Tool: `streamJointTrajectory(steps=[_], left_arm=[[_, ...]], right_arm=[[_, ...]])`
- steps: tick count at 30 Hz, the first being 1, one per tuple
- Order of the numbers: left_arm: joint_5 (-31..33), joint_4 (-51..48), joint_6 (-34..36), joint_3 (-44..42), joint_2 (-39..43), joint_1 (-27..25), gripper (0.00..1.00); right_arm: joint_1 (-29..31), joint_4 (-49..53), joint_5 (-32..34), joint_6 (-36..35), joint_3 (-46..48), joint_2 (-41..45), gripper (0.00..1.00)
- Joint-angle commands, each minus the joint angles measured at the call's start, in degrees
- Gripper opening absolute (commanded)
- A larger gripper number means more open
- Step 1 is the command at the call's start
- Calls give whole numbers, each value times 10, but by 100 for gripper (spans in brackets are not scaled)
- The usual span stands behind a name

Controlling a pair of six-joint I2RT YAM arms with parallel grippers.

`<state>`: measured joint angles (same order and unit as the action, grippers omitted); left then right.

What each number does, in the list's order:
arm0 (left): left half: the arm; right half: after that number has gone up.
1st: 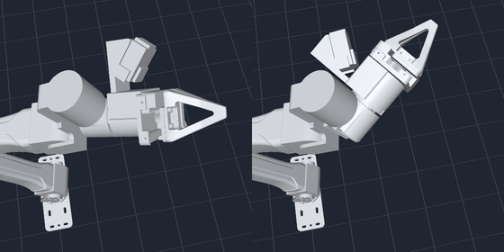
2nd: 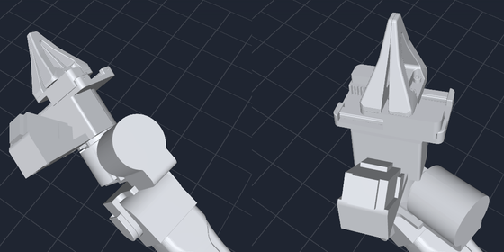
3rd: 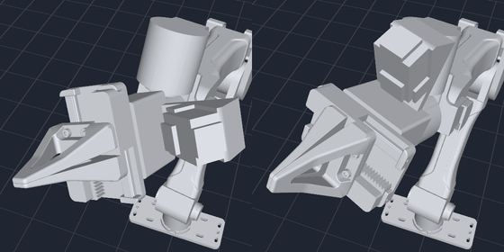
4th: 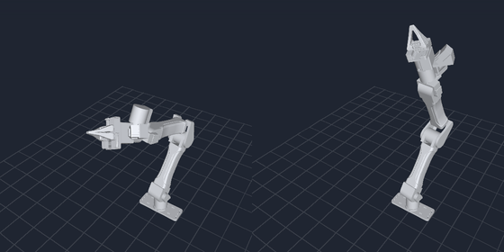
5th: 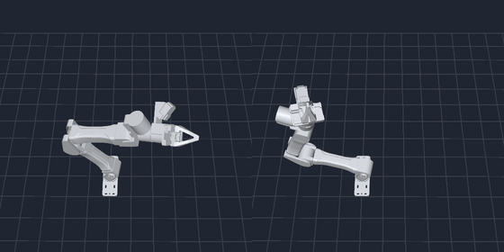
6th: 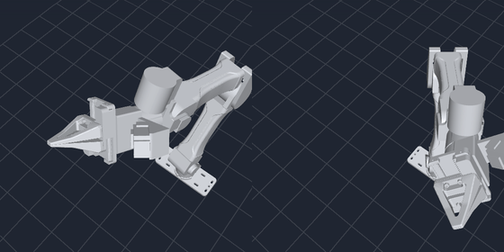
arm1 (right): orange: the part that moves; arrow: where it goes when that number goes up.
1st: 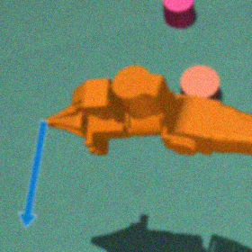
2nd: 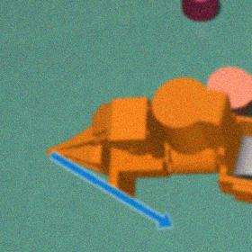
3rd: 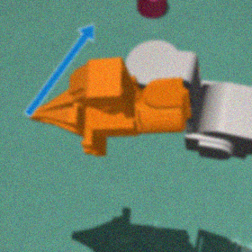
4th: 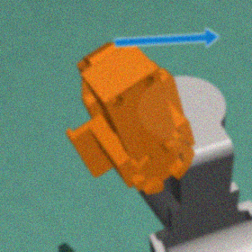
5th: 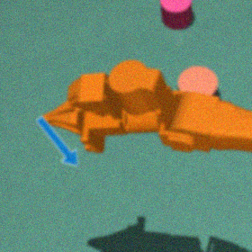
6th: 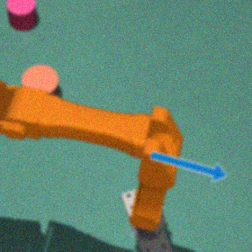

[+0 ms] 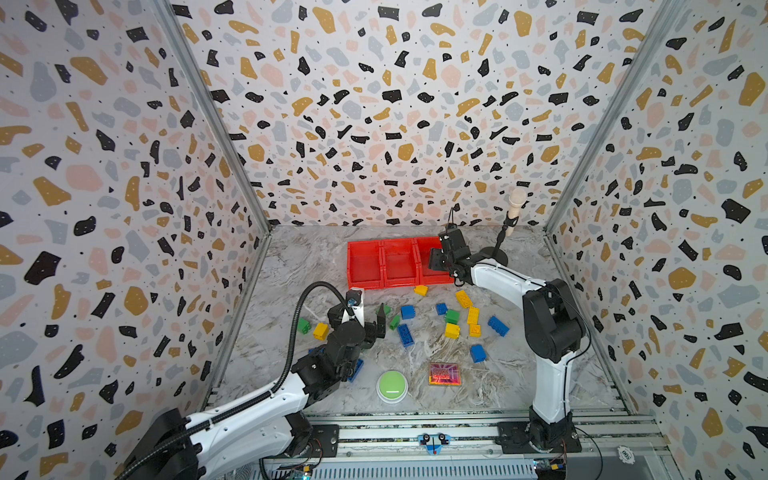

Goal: Sort the legos into containers by color
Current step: 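Lift the green brick and drop it into the bin nearest the right arm, then lower the right gripper onto a light green brick and grasp it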

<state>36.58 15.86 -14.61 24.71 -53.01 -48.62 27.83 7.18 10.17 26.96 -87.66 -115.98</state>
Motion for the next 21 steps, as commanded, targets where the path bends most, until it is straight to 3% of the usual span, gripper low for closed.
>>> streamJointTrajectory(steps=[1, 7, 10, 15, 21], left_arm=[[18, -9, -10, 16, 12, -3, 100], [16, -26, -23, 14, 19, -2, 100], [7, -19, -26, 9, 20, -3, 100], [-26, 28, -31, 1, 10, -7, 100], [-64, 68, -29, -6, -18, -25, 100]], right_arm=[[-11, -10, -39, -26, -38, -14, 59], [-8, 13, -48, -53, -72, -14, 80], [1, 26, -22, -56, -28, 33, 81], [19, 25, 15, -30, 126, 150, 80], [49, 20, 8, 18, 276, 239, 75]])
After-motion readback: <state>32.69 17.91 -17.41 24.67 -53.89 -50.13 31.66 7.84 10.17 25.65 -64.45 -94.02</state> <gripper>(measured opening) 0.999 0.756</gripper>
